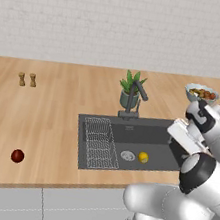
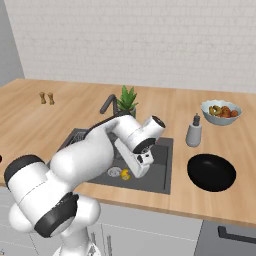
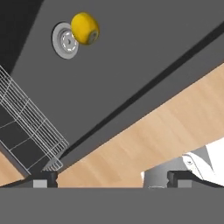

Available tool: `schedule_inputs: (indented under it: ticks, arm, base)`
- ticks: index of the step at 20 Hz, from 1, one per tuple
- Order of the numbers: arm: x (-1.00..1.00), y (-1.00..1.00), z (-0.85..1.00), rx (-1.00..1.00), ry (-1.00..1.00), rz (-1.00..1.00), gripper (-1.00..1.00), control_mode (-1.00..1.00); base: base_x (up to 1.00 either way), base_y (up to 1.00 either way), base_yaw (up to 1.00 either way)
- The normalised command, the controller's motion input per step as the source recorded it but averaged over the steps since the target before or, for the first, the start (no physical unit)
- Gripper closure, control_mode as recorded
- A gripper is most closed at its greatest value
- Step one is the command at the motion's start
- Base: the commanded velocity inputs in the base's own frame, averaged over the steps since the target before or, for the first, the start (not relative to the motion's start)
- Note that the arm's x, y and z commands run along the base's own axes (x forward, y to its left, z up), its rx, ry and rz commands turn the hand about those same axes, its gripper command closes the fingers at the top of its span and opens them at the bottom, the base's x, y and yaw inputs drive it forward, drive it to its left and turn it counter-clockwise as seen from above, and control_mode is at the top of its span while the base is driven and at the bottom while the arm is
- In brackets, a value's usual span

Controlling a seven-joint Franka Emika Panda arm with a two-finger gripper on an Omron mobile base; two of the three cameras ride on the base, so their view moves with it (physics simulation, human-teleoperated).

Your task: Pick the lemon from the sink and place it in the bowl. Then pick the bowl and place it in the microwave. Then close the microwave door and press the start button.

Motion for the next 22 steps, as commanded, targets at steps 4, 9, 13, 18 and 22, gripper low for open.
schedule_inputs:
  ticks: [4, 9, 13, 18, 22]
  arm:
    - [0.07, 0.10, -0.37, -0.03, 0.00, 0.08, -1.00, -1.00]
    - [0.13, 0.15, 0.00, -0.05, 0.01, 0.05, -1.00, -1.00]
    - [0.18, 0.01, -0.11, -0.01, 0.00, 0.09, -1.00, -1.00]
    - [0.41, 0.01, -0.31, 0.00, 0.00, 0.17, -1.00, -1.00]
    - [0.59, -0.01, -0.32, 0.02, 0.01, 0.21, -1.00, -1.00]
  base:
    - [0.00, 0.00, 0.00]
    - [0.00, 0.00, 0.00]
    - [0.00, 0.00, 0.00]
    - [0.00, 0.00, 0.00]
    - [0.00, 0.00, 0.00]
